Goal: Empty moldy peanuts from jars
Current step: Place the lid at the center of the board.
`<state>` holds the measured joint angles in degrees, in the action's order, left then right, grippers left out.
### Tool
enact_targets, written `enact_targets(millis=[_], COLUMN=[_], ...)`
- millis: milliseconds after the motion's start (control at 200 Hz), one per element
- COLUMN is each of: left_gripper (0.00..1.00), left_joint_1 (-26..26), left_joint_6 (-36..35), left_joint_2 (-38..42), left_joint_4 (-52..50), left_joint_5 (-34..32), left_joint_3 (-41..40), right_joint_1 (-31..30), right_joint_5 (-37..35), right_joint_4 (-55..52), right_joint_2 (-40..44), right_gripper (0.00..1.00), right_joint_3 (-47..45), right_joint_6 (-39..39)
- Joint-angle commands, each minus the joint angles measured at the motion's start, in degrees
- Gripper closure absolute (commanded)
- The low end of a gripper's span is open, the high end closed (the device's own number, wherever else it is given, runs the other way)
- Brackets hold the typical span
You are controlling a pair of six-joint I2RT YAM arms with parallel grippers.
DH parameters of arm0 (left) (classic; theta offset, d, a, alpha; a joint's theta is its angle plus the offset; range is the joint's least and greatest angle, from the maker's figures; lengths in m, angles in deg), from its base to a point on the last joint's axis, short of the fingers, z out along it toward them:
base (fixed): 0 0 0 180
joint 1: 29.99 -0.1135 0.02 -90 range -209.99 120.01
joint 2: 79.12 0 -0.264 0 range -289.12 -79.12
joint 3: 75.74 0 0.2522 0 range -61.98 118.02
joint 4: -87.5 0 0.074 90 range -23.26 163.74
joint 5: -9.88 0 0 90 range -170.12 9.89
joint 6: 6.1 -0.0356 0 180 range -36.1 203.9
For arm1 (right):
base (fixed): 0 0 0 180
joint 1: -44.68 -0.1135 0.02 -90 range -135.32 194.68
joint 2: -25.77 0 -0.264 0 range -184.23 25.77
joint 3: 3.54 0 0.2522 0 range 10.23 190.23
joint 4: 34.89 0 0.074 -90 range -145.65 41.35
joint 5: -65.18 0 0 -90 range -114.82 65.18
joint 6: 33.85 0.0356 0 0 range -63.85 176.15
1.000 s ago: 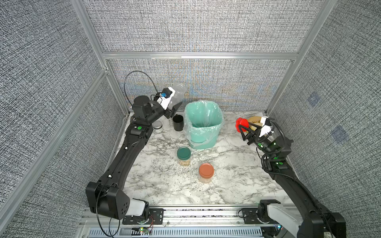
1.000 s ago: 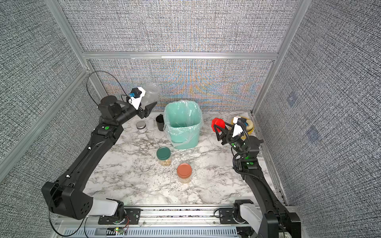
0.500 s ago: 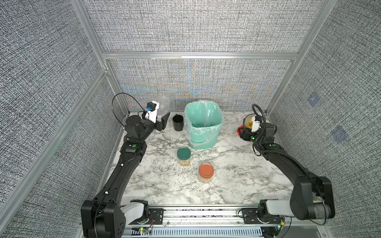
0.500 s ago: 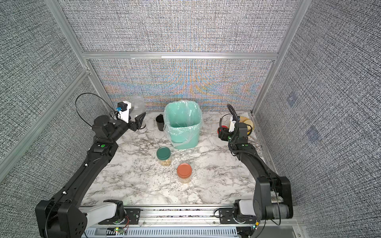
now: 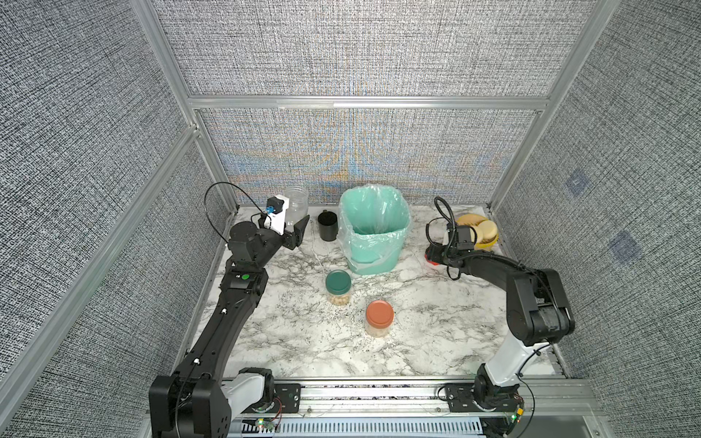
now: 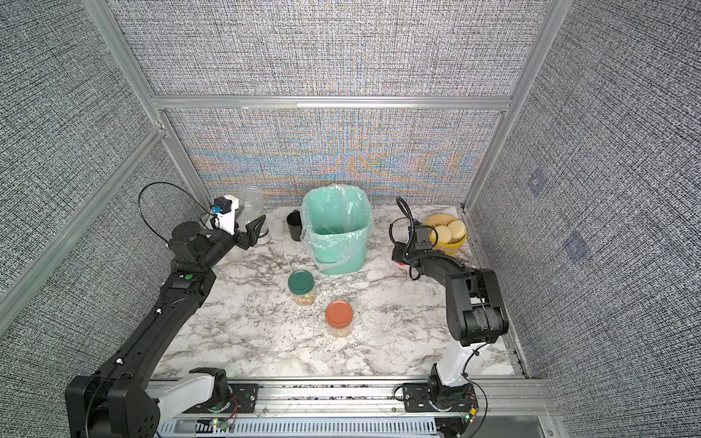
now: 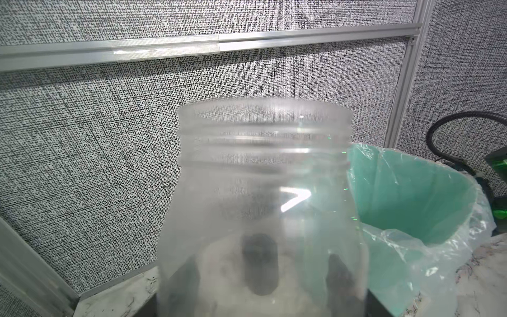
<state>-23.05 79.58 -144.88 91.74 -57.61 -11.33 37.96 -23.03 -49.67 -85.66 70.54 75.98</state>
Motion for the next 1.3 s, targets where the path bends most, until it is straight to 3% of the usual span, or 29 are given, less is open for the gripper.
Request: enact_targets(millis=[0,260,761,881,916,1036,1201,1296], left_gripper=[0.96,0.96,0.96,0.96,0.96,0.96,0.96,0.96], left_joint_1=[-0.24,-0.34,-0.35,-0.36,-0.35,-0.39,-0.40,-0.41], left_joint_6=[0.16,0.47,-0.34,-0.71,-0.77,-0.94,-1.00,-0.98], left_joint_2=[-0.06,-0.79,-0.77,-0.86,-0.79,-0.84,-0.96,-0.98], left_joint_4=[2.59,3.18,2.57,2.22,2.22,2.22,2.04,2.04], left_joint_5=[0.96,2.93,4.41,4.51,4.49,4.52,4.43,4.58], left_joint_3=[-0.32,-0.68,-1.87,-1.96,-2.02,-2.06,-2.22,-2.20], right_joint_1=[-0.24,-1.10,-3.29,-3.63,-3.78,-3.94,-4.11,-4.31], right_joint_5=[-2.66,-4.33,-7.23,-7.41,-7.41,-7.41,-7.41,-7.44], right_joint_4=[0.07,-4.19,-10.37,-10.61,-10.73,-11.04,-11.34,-10.80], right_joint_2=[-2.04,-5.42,-6.52,-6.20,-6.19,-6.25,-6.42,-5.78], right_gripper=[0.86,0.78,0.51,0.42,0.34,0.21,0.08,0.07], right_joint_3=[1.73,7.26,11.06,11.05,11.14,11.49,11.78,11.34], right_joint_6=[2.21,2.05,3.27,3.46,3.41,3.37,3.53,3.64])
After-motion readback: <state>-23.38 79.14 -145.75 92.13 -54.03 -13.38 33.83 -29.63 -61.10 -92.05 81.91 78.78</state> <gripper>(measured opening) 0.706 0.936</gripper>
